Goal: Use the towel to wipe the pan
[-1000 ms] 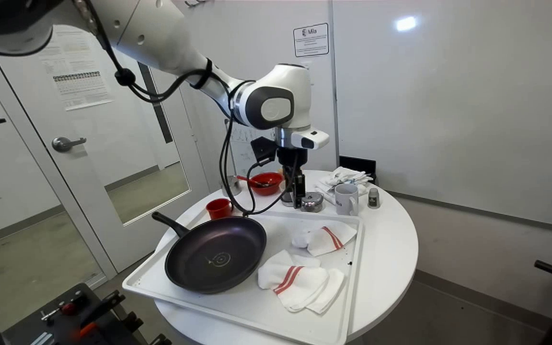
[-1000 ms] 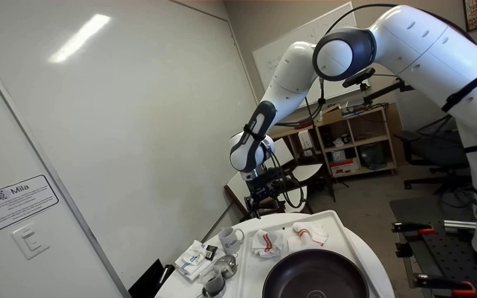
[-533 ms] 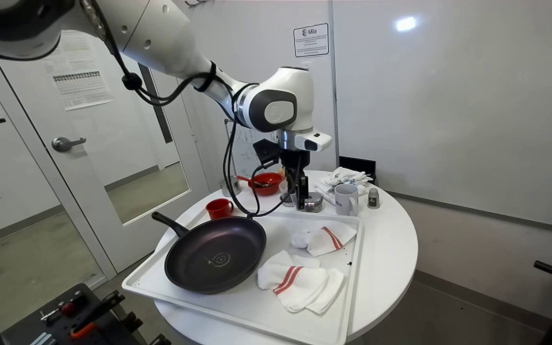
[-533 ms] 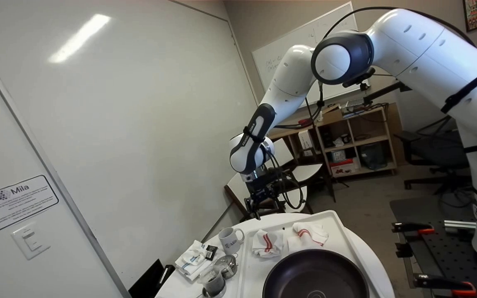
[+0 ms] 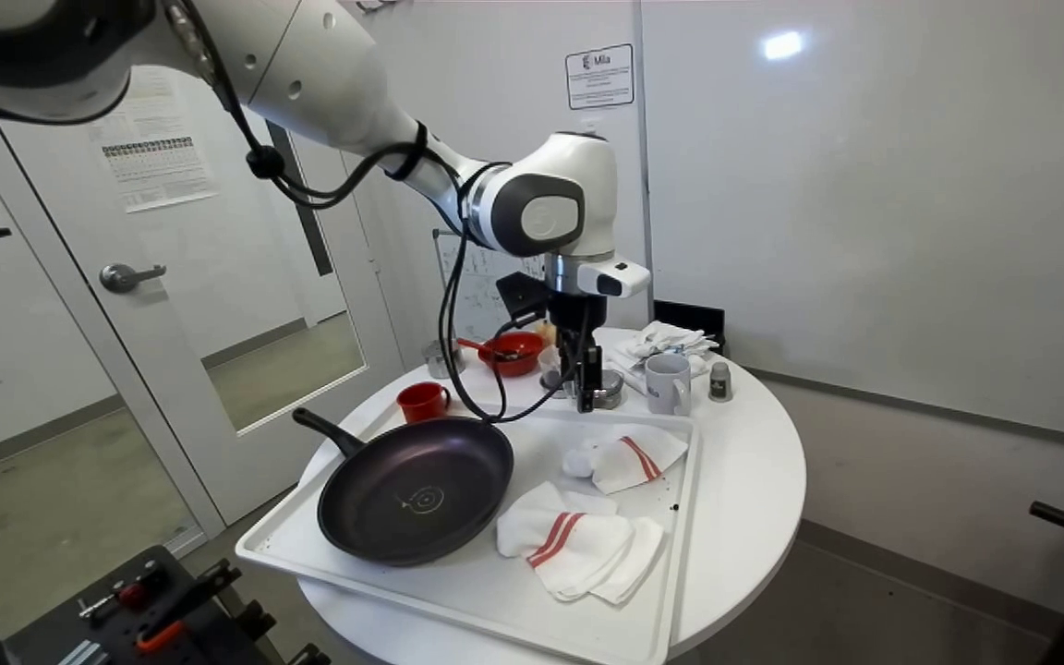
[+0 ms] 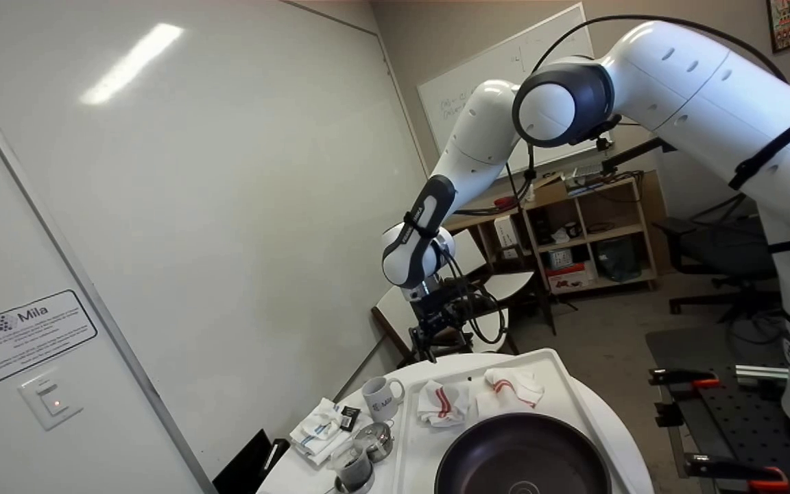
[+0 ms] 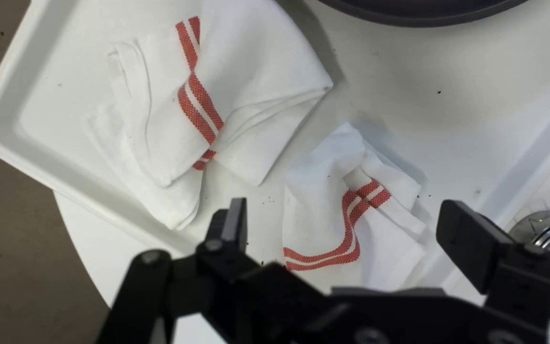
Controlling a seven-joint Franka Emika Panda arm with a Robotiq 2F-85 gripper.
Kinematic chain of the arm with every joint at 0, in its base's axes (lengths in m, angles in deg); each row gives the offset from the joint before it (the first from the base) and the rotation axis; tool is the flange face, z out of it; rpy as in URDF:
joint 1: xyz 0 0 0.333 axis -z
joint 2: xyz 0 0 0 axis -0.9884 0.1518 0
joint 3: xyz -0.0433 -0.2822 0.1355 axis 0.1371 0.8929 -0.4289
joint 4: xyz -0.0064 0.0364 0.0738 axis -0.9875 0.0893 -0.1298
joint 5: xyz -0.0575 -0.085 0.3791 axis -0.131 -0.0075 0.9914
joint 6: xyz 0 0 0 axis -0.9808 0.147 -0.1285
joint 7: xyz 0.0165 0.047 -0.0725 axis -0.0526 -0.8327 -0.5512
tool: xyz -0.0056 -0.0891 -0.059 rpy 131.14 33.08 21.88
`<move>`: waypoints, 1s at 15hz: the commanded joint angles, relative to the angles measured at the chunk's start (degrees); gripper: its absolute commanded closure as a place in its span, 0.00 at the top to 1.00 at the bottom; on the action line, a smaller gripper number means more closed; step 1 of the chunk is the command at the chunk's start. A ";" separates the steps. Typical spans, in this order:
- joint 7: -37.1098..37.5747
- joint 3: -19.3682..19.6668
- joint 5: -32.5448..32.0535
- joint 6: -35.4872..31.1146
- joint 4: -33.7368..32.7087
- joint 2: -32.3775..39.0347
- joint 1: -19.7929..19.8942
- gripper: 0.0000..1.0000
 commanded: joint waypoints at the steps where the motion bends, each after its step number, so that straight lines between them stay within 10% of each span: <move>1: -0.36 0.33 -0.74 5.47 -8.89 6.00 1.09 1.00; 15: -9.64 -3.42 0.39 10.55 -32.93 24.40 6.03 1.00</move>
